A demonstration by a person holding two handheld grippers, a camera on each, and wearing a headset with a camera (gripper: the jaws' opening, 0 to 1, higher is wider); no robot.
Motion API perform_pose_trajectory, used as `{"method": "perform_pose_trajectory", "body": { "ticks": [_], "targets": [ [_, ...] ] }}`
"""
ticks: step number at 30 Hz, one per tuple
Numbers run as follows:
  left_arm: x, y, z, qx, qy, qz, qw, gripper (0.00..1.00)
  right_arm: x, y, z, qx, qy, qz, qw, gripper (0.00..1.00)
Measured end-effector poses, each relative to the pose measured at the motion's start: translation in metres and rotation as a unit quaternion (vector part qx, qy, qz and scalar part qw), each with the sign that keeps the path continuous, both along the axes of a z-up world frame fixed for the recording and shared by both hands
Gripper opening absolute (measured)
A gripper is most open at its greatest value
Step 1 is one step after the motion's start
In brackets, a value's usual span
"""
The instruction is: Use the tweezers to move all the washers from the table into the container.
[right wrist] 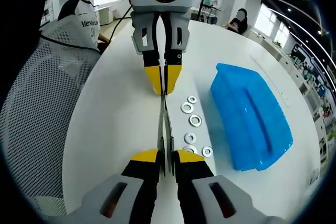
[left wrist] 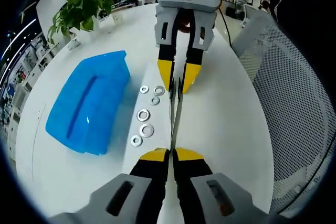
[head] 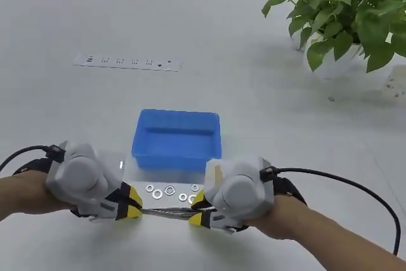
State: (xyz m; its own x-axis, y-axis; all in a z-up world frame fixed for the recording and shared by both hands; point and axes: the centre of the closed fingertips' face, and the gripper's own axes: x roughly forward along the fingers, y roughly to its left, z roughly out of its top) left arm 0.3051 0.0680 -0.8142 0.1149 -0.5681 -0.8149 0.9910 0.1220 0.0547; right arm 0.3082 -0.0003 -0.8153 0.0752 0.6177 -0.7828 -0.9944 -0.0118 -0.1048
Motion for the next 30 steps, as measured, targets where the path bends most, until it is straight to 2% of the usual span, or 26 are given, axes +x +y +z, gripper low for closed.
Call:
{"method": "perform_pose_trajectory", "body": {
  "ticks": [14,18,23,30],
  "targets": [
    [-0.002,-0.002,0.001,-0.004,0.005,-0.006,1.0000,0.06,-0.003,0.000,0.000,-0.008,-0.001,0.016,0.9998,0.11],
    [-0.001,-0.001,0.007,0.000,0.007,-0.010,0.9999,0.06,-0.004,0.001,0.000,-0.009,-0.002,0.021,0.9997,0.11],
    [0.000,-0.001,0.014,0.003,0.000,-0.017,0.9999,0.06,-0.005,0.002,0.000,-0.010,-0.003,0.023,0.9997,0.12],
    [-0.003,-0.003,0.025,0.003,-0.002,-0.026,0.9997,0.05,-0.005,0.002,0.002,-0.006,0.000,0.022,0.9997,0.12]
  ]
}}
